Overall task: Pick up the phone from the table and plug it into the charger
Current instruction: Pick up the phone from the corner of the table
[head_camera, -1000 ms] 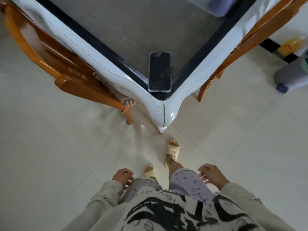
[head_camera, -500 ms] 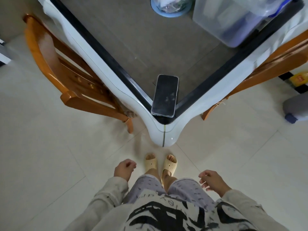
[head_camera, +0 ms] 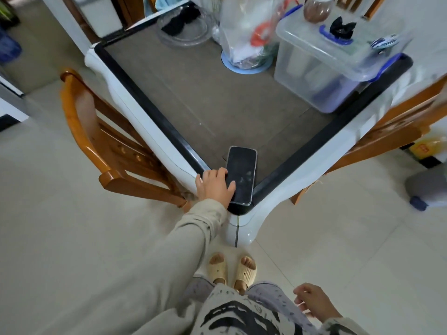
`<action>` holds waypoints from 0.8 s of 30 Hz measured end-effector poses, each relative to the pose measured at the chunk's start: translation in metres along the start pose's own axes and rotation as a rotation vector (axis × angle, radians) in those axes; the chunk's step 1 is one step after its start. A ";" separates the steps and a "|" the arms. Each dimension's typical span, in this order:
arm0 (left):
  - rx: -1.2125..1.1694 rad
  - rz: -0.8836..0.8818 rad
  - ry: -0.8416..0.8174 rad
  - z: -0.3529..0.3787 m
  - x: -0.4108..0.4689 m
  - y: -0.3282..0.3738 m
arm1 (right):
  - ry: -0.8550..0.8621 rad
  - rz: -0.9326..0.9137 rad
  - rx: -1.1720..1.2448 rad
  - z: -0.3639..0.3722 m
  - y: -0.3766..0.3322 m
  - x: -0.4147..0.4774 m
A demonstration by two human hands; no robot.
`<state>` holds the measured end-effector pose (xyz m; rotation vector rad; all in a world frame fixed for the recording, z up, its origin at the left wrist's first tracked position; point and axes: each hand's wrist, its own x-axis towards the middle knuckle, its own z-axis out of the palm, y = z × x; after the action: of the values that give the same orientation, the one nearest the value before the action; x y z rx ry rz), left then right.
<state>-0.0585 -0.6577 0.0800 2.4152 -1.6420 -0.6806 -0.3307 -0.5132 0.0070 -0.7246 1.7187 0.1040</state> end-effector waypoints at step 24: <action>-0.605 -0.162 -0.127 -0.021 -0.009 0.005 | 0.035 0.043 -0.057 -0.015 0.027 0.012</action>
<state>-0.0558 -0.6539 0.1031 2.0940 -1.0644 -1.1764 -0.3586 -0.5026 -0.0078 -0.7352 1.7712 0.1721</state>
